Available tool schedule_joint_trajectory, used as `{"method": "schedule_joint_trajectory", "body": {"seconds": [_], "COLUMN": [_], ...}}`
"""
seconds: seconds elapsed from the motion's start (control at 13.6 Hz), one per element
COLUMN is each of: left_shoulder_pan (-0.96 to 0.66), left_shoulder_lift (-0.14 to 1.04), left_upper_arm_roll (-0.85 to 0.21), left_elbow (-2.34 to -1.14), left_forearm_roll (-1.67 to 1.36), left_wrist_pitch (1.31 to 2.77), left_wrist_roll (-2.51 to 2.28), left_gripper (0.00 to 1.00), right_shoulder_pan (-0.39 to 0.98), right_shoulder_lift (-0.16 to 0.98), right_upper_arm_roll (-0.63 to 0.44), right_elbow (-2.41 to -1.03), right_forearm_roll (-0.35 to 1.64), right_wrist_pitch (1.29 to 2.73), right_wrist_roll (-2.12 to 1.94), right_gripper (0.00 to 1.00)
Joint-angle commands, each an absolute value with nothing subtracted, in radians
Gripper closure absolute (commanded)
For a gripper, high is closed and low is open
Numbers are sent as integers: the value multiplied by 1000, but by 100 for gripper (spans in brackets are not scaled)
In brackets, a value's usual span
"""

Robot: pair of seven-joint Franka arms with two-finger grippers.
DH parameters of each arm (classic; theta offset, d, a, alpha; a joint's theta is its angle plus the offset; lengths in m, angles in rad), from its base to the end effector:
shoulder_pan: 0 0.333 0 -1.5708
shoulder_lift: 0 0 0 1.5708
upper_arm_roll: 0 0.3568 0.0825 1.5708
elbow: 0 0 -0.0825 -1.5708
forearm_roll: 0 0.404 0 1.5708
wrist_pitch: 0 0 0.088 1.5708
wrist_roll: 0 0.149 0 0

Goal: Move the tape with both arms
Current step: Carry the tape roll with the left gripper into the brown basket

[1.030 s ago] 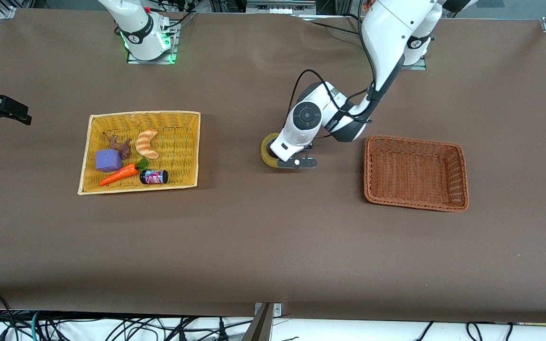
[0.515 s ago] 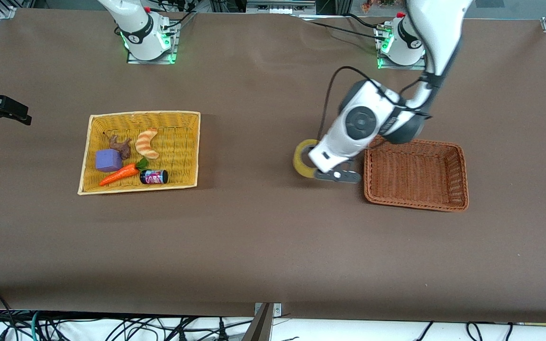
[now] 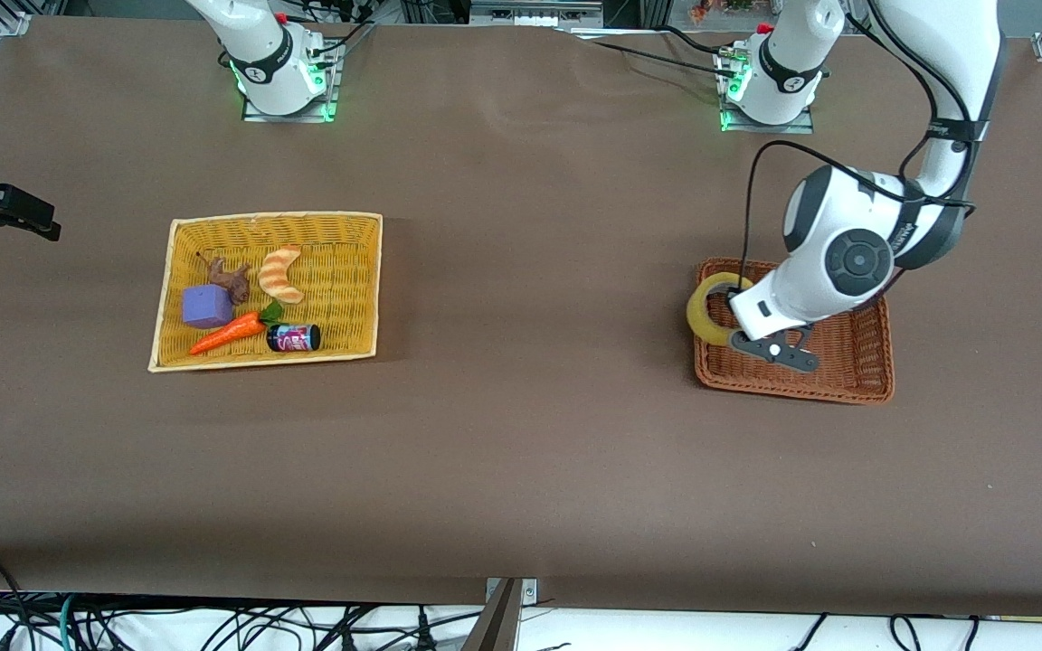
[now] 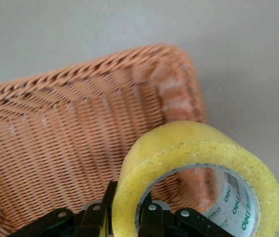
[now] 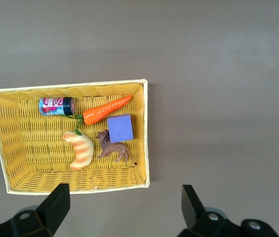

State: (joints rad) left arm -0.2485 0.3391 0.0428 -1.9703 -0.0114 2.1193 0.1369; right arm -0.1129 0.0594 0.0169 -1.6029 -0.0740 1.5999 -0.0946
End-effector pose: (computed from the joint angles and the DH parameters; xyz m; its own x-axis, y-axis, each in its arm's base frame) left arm 0.5959 -0.1259 0.2683 0.9264 -0.3264 -0.1876 -0.3286 -0.9442 0.0200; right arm 0.5882 -0.0678 0.5757 0.9976 0.0008 -0.0690 0.0054 -0.9978 0.0664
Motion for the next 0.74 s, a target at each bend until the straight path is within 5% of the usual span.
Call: {"method": "schedule_joint_trajectory", "body": {"seconds": [0.0,0.29,0.37,0.44,0.59,0.66], "left_shoulder_pan": [-258,-259,-259,-259,-261,-264], "left_shoulder_lift": [324,414,413,410,400,378], "left_upper_arm_roll": [77,109,121,127,133,141], "left_elbow": [-2040,-2063,-2063,-2063,-2063,-2063], "left_forearm_roll": [9,9,23,46,58,58], "left_wrist_pitch": [2204,2361,2359,2359,2350,2346], "left_wrist_roll": [208,224,224,224,225,222], "left_gripper": [100,100,89,75,0,0], "right_shoulder_pan": [-117,-117,-117,-117,-117,-117], "right_shoulder_lift": [69,71,71,71,71,71], "right_upper_arm_roll": [20,20,20,20,20,20], "right_elbow": [-1583,-1577,-1577,-1577,-1577,-1577], "right_forearm_roll": [-57,-57,-57,-57,-57,-57], "right_wrist_pitch": [1598,1598,1598,1598,1598,1598], "right_wrist_roll": [-94,-95,-95,-95,-95,-95], "right_gripper": [0,0,0,0,0,0]}}
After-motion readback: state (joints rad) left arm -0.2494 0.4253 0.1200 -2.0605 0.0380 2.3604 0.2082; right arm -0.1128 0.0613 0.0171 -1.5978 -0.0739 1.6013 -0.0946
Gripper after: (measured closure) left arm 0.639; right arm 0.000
